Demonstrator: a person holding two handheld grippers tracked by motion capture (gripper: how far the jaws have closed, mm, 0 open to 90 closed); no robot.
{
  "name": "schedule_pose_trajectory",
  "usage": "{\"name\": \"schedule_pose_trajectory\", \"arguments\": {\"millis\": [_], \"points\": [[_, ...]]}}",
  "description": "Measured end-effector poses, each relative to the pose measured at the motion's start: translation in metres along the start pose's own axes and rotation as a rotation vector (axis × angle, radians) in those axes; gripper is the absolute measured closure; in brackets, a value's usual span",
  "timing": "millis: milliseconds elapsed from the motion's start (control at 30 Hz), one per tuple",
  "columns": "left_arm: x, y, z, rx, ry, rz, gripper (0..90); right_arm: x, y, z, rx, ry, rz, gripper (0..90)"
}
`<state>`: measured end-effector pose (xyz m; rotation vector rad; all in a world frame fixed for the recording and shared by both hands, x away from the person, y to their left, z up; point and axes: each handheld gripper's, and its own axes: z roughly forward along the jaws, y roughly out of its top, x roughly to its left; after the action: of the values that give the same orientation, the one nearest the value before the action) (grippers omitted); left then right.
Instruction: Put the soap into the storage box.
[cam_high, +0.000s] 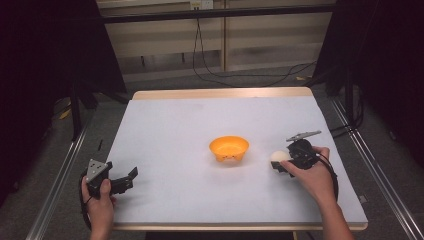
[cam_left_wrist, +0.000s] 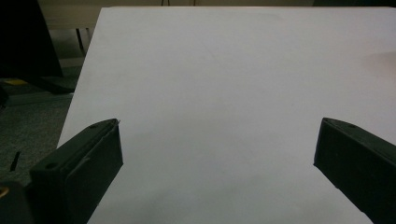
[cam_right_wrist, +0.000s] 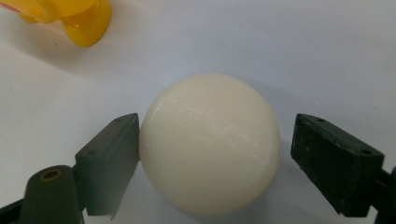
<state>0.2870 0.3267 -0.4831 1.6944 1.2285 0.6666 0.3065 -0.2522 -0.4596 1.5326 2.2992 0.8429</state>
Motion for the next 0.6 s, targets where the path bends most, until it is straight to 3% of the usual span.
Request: {"name": "schedule_pose_trajectory", "arguments": {"millis": [167, 600], "points": [[0.0002, 0.0001, 0.0001, 0.001, -0.001, 0.0, 1.0, 0.0017, 0.0016, 0.0019, 0.003, 0.011, 0.011, 22.8], [0.0, 0.0, 0.0003, 0.002, -0.003, -0.005, 1.0, 0.0041, 0.0041, 0.0081, 0.052, -0.008, -0.02, 23.7]]}}
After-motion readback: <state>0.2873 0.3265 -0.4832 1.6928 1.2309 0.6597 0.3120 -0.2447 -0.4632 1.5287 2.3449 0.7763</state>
